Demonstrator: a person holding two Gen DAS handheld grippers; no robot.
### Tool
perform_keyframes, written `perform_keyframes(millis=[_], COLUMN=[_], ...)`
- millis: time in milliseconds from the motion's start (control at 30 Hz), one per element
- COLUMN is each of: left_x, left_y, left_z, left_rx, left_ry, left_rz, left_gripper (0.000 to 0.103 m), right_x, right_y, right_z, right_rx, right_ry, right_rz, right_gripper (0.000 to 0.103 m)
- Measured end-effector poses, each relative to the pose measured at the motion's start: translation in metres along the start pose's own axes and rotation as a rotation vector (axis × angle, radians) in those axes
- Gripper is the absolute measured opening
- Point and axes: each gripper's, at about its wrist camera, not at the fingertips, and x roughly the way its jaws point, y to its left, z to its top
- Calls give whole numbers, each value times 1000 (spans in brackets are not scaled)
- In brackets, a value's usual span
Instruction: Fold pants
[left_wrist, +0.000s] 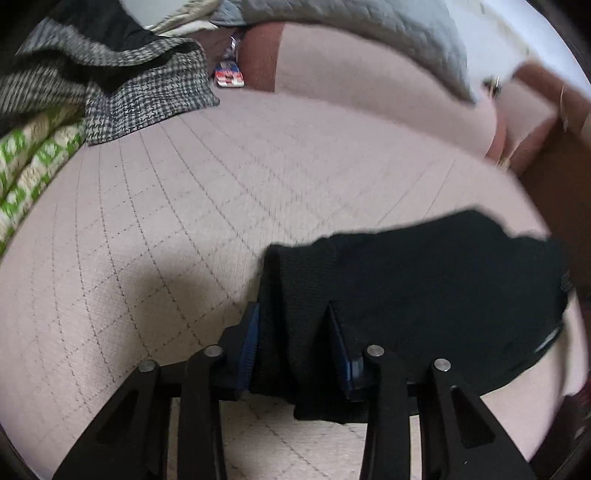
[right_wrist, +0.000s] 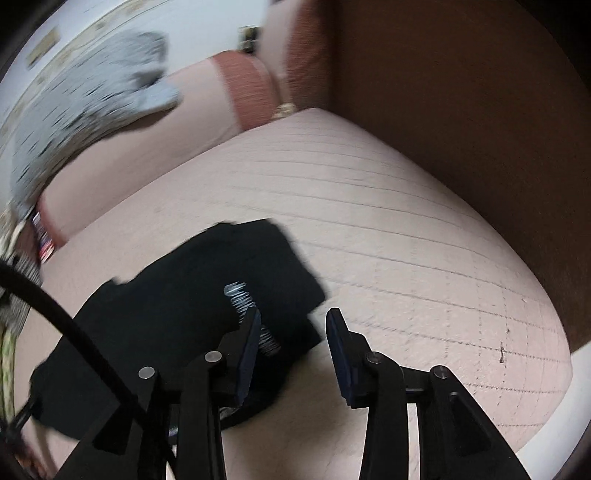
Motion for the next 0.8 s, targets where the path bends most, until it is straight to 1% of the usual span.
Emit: perform_keyframes(millis=[100, 133, 167, 233, 267, 333, 367, 400, 467, 500, 567, 633, 667, 700, 733, 800], left_x=[-15, -20, -24, -27, -26, -22, -19, -16, -13, -13, -12, -12, -10, -9, -7, -5], left_y=[10, 14, 18, 25, 28, 31, 32, 34, 37, 38, 40, 43, 44, 45, 47, 48], left_z=[-1, -2, -2, -2, -2, -3, -3, -2, -2, -2, -2, -3, -3, -3, -3, -3], left_rx=[-91, -119, -146, -210, -240, -277, -293, -304, -322, -332, -341, -349, -354, -361, -371, -387], left_ry=[-63, -84, -101, -123, -124, -113, -102, -93, -86, -85, -86, -81, -75, -68, -60, -48], left_rz=[-62, -91, -119, -184, -214, -248, -251, -247, -252, -258, -257, -251, -248, -248, -253, -266], left_gripper=[40, 41, 45, 50, 50, 50, 50, 50, 50, 50, 50, 50, 51, 51, 51, 51], right_x=[16, 20, 25, 34, 38, 47, 49, 50, 44, 36, 10, -9, -16, -16, -10, 6], right_y=[-29, -31, -34, -30, -26, -21, -17, -13, -10, -12, -21, -32, -39, -41, -41, -40], right_z=[-1, 0, 1, 6, 9, 14, 17, 19, 23, 25, 28, 27, 22, 19, 13, 2], right_rx=[139, 163, 187, 194, 194, 185, 171, 161, 165, 184, 237, 271, 285, 281, 251, 188], right_ry=[25, 27, 27, 35, 39, 61, 84, 102, 115, 112, 76, 51, 49, 58, 79, 129], right_rz=[60, 77, 102, 119, 125, 132, 138, 149, 170, 204, 269, 294, 278, 245, 175, 47], right_gripper=[40, 40, 40, 40, 40, 39, 22, 11, 9, 8, 8, 8, 8, 8, 8, 16])
